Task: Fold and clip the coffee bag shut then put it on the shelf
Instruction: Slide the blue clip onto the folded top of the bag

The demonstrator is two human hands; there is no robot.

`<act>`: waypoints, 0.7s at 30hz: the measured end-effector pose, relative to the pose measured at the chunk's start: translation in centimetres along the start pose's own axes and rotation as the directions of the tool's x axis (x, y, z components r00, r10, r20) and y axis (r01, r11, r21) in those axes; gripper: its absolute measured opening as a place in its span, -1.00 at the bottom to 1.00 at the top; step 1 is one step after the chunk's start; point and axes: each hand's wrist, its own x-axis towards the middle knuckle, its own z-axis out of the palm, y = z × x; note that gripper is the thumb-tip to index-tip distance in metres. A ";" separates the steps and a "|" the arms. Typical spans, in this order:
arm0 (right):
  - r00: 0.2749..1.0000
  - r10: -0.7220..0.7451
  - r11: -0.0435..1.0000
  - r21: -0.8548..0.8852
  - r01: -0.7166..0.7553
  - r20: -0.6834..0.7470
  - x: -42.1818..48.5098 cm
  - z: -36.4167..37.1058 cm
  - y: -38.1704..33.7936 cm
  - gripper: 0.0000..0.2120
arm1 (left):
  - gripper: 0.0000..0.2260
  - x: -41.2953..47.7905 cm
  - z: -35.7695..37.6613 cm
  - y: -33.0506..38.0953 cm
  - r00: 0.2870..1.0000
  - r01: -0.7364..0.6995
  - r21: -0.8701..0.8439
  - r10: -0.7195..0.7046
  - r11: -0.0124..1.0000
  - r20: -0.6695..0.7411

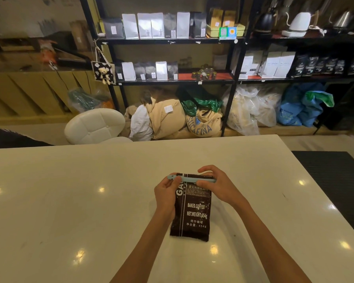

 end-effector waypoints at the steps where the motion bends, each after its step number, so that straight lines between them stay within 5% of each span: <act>1: 1.000 0.000 1.000 -0.007 0.000 0.000 0.0 0.0 0.0 -0.71 | -0.88 0.0 0.0 0.0 1.000 0.004 -0.004 -0.004 1.000 -0.012; 10: 1.000 0.016 1.000 0.016 -0.016 -0.014 0.1 0.2 0.0 -0.68 | -0.94 -0.3 0.0 -0.3 0.998 -0.054 0.018 0.054 0.998 -0.014; 16: 0.998 0.027 0.991 0.131 -0.019 -0.060 0.1 0.0 -0.2 -0.53 | -0.70 -1.1 -0.8 -0.7 0.971 -0.025 0.272 -0.041 0.962 0.235; 21: 0.987 0.013 0.956 0.293 0.035 -0.161 -0.7 1.6 -0.6 -0.59 | -0.85 -2.5 -0.3 0.0 0.987 -0.117 0.276 0.082 0.954 0.138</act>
